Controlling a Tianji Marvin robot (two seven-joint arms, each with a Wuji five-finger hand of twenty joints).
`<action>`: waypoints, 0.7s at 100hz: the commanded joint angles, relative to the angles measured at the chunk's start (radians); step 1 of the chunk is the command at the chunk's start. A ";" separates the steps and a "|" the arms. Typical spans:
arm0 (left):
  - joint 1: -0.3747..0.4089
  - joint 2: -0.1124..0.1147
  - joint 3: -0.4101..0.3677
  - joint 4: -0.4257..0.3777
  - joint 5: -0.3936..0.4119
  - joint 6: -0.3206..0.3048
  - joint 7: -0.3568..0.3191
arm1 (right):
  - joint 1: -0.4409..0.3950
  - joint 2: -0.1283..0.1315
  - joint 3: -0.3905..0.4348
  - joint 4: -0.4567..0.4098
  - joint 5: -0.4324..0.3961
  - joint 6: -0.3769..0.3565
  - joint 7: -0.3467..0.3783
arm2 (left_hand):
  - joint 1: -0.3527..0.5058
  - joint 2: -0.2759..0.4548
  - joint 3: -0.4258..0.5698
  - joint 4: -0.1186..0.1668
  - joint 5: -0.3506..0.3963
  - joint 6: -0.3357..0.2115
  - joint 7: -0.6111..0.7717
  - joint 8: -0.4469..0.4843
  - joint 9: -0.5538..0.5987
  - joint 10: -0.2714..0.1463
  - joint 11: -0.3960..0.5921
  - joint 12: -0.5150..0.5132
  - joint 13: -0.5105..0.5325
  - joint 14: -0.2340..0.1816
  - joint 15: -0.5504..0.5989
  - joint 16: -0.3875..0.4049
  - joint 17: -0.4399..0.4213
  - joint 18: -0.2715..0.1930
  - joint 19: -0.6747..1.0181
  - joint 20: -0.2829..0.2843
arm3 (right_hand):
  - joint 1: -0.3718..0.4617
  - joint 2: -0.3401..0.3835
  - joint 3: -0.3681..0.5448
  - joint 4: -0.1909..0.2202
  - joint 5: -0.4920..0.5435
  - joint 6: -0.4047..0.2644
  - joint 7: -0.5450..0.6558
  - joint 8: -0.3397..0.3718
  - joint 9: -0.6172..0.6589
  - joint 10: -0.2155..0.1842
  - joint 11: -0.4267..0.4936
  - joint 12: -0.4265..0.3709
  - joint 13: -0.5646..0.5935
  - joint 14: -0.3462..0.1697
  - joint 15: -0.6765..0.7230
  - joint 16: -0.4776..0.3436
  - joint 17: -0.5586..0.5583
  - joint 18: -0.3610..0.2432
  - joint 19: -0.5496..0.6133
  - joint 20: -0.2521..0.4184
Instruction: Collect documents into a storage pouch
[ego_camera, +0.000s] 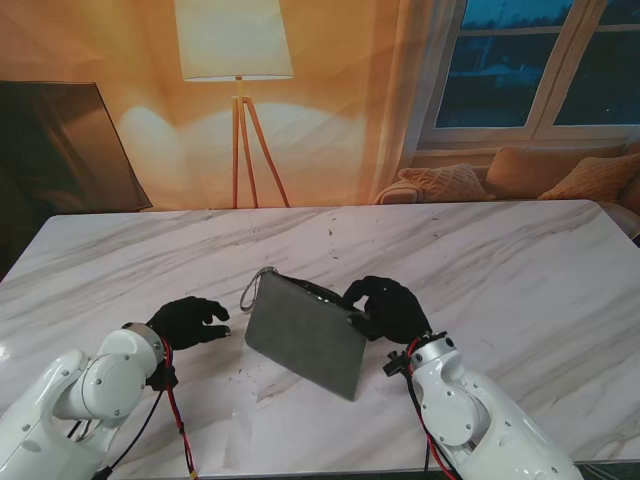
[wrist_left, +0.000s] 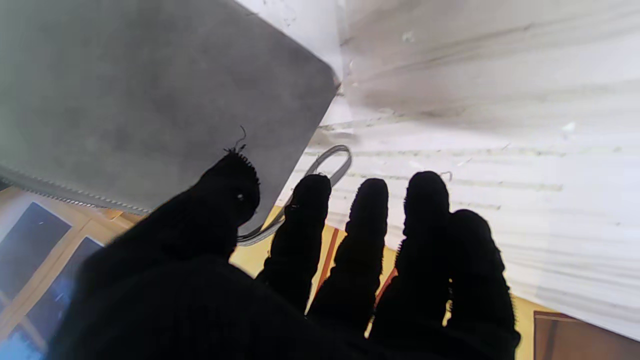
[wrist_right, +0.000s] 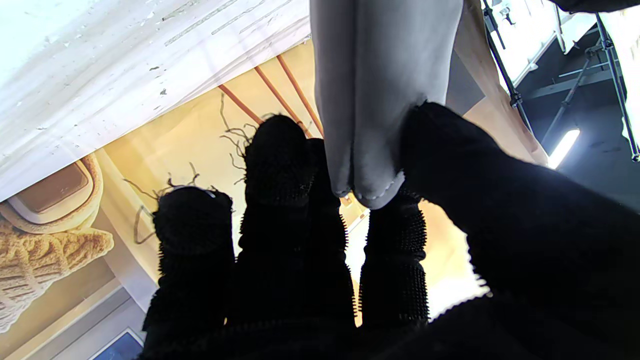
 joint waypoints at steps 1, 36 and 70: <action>-0.004 -0.004 0.008 0.025 -0.012 0.010 -0.018 | -0.003 -0.002 -0.001 -0.001 -0.002 0.000 0.010 | -0.015 0.023 -0.011 0.035 -0.036 -0.017 -0.015 -0.007 -0.031 -0.016 -0.014 -0.025 -0.033 0.029 -0.023 -0.020 -0.026 -0.054 -0.005 -0.024 | 0.025 0.020 0.020 -0.011 0.012 -0.019 0.010 -0.008 0.012 -0.007 0.003 0.007 0.024 -0.015 0.014 -0.011 0.001 -0.017 0.033 -0.007; -0.046 -0.012 0.052 0.091 -0.081 0.041 0.012 | 0.002 -0.005 -0.014 0.007 0.003 -0.017 -0.001 | -0.014 0.015 0.005 0.033 -0.030 -0.023 -0.006 0.002 -0.035 -0.015 -0.012 -0.033 -0.043 0.027 -0.053 -0.036 -0.041 -0.053 -0.007 -0.057 | 0.145 0.004 0.052 0.004 0.131 -0.004 0.071 -0.015 0.146 0.015 0.015 0.049 0.095 -0.019 0.060 -0.036 0.094 -0.028 0.020 -0.044; -0.069 -0.022 0.063 0.114 -0.114 0.049 0.045 | -0.011 -0.011 -0.010 0.000 0.012 -0.051 -0.023 | -0.017 0.018 -0.010 0.034 -0.145 -0.023 -0.065 -0.021 -0.136 -0.039 -0.058 -0.071 -0.139 -0.015 -0.190 -0.111 -0.098 -0.069 -0.048 -0.110 | 0.204 0.013 0.058 0.015 0.260 0.000 0.113 0.002 0.261 -0.002 0.042 0.086 0.079 -0.007 0.031 -0.025 0.066 0.004 -0.029 -0.056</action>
